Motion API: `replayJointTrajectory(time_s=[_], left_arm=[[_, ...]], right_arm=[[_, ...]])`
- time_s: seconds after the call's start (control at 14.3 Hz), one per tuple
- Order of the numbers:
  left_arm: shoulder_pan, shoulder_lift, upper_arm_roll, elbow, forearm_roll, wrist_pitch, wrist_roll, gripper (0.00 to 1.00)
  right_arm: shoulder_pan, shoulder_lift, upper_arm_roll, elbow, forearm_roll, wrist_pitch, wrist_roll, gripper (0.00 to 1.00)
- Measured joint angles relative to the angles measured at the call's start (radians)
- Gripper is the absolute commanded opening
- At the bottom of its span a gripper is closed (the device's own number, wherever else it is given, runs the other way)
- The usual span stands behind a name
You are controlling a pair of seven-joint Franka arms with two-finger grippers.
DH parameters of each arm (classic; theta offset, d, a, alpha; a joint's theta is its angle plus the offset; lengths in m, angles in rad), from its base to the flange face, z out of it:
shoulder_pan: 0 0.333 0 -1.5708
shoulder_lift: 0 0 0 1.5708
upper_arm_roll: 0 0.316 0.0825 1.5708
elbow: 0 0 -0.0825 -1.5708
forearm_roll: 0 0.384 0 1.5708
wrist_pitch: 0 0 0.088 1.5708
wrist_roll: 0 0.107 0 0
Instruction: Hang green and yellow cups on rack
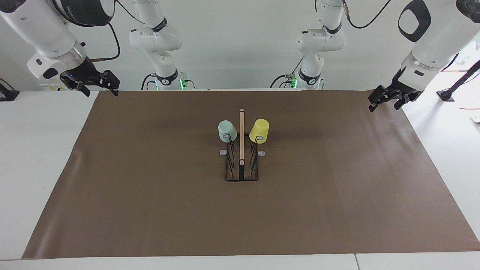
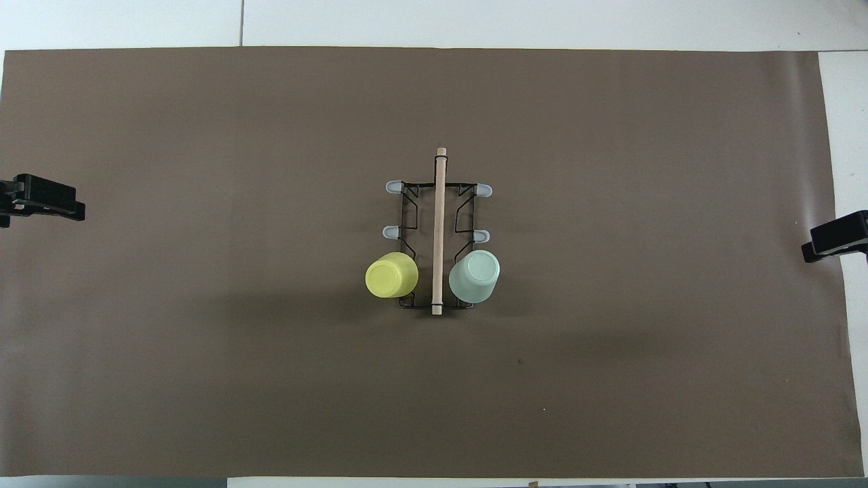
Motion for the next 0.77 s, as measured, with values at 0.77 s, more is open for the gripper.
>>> replayJointTrajectory(time_s=[0.77], left_arm=[[-0.003,0.0,-0.005,0.0,0.0,-0.004,0.0,1.0]], right_arm=[[-0.001,0.0,0.0,0.0,0.0,0.083,0.004,1.0]])
